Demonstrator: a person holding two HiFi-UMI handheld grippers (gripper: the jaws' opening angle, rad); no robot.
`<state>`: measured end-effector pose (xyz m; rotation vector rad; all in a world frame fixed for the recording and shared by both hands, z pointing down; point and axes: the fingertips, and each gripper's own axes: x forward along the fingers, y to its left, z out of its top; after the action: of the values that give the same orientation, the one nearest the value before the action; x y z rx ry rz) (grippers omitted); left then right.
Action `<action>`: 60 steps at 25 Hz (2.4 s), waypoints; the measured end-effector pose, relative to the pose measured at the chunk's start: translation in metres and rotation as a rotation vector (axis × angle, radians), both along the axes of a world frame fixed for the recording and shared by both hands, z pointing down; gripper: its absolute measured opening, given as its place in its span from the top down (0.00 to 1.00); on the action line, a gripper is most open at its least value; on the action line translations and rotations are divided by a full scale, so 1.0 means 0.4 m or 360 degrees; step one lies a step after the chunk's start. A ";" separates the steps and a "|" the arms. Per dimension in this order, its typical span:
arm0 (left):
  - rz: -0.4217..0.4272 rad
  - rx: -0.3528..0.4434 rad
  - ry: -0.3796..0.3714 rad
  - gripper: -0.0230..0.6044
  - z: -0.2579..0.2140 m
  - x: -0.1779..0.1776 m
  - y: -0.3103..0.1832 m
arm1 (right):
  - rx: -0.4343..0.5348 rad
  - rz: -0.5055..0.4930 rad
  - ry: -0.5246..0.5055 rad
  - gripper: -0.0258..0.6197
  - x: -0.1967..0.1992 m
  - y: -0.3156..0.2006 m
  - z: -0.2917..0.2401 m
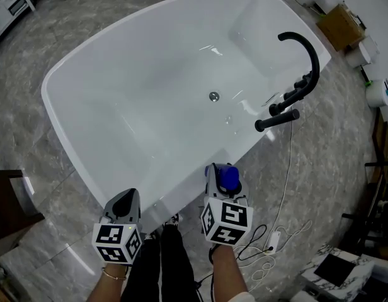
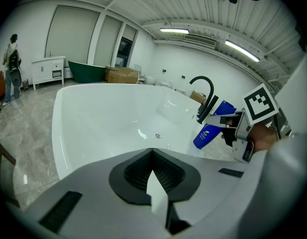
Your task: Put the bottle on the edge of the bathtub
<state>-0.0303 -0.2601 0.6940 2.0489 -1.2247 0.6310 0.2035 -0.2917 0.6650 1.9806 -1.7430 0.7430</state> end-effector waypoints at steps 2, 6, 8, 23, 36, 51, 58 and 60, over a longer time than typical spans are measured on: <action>-0.0005 0.0002 -0.0005 0.95 -0.002 -0.002 0.003 | 0.0001 0.0015 0.0005 0.69 0.000 -0.001 0.001; -0.0001 0.0011 -0.0007 0.95 -0.011 0.002 0.006 | -0.0007 0.0049 0.0000 0.69 0.007 0.001 0.005; 0.0003 0.0018 -0.0008 0.95 -0.018 0.004 0.006 | -0.0016 0.0059 -0.0009 0.66 0.010 0.006 0.007; -0.0002 0.0076 -0.0020 0.95 -0.072 -0.010 0.014 | -0.0036 0.0038 0.0004 0.57 0.006 0.034 -0.011; -0.0002 0.0148 -0.0023 0.95 -0.194 -0.052 0.022 | -0.0072 0.0042 0.0008 0.56 -0.027 0.086 -0.096; 0.0057 0.0267 -0.0023 0.95 -0.349 -0.105 0.004 | -0.0012 0.0031 0.0040 0.56 -0.060 0.118 -0.271; 0.0133 0.0365 0.0083 0.95 -0.453 -0.063 0.002 | 0.0049 0.0038 0.0051 0.56 -0.075 0.159 -0.367; 0.0161 0.0401 0.0120 0.95 -0.484 -0.049 -0.003 | 0.0067 0.0049 0.0055 0.56 -0.082 0.171 -0.390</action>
<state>-0.0500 -0.2611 0.5004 2.3330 -1.2136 0.4595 0.1708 -0.2232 0.5090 2.0400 -1.7255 0.6831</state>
